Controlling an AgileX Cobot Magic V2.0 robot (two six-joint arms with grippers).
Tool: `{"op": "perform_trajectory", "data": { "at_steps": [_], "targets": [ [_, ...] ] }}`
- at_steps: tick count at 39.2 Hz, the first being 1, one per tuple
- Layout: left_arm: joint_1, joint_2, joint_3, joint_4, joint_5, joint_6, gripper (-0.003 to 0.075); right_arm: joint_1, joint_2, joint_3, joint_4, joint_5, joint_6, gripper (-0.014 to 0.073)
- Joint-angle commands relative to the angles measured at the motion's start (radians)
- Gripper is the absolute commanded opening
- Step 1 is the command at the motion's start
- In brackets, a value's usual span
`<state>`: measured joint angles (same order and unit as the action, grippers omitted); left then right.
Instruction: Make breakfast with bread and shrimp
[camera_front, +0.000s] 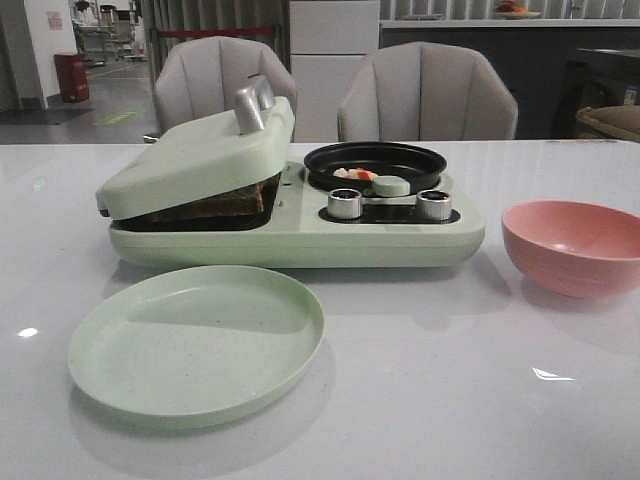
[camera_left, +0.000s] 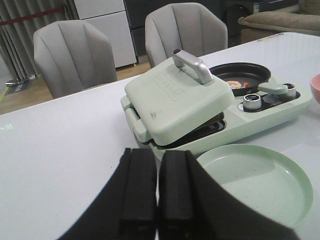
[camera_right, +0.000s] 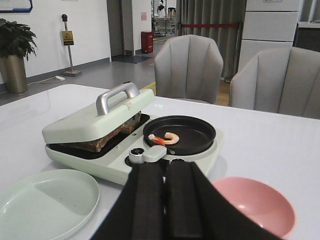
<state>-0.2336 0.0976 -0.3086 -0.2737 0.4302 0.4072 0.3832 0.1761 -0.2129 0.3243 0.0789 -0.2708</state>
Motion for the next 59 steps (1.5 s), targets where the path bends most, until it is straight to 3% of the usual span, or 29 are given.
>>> {"op": "perform_trajectory", "data": {
  "at_steps": [1, 22, 31, 46, 59],
  "targets": [
    [-0.008, 0.01, -0.025, -0.008, -0.078, -0.01, 0.0114, 0.001, 0.01, -0.027, -0.008, -0.09, -0.007, 0.014],
    [-0.006, 0.01, 0.006, 0.036, -0.079, -0.021, 0.0114, 0.001, 0.01, -0.027, -0.008, -0.09, -0.007, 0.014],
    [0.104, 0.01, 0.12, 0.3, -0.275, -0.492, 0.0114, 0.001, 0.01, -0.027, -0.008, -0.09, -0.007, 0.014],
    [0.154, -0.116, 0.336, 0.315, -0.514, -0.526, 0.0114, 0.001, 0.01, -0.027, -0.008, -0.087, -0.007, 0.014],
    [0.152, -0.12, 0.336, 0.319, -0.492, -0.528, 0.0114, 0.001, 0.01, -0.027, -0.008, -0.085, -0.007, 0.014]
  ]
}}
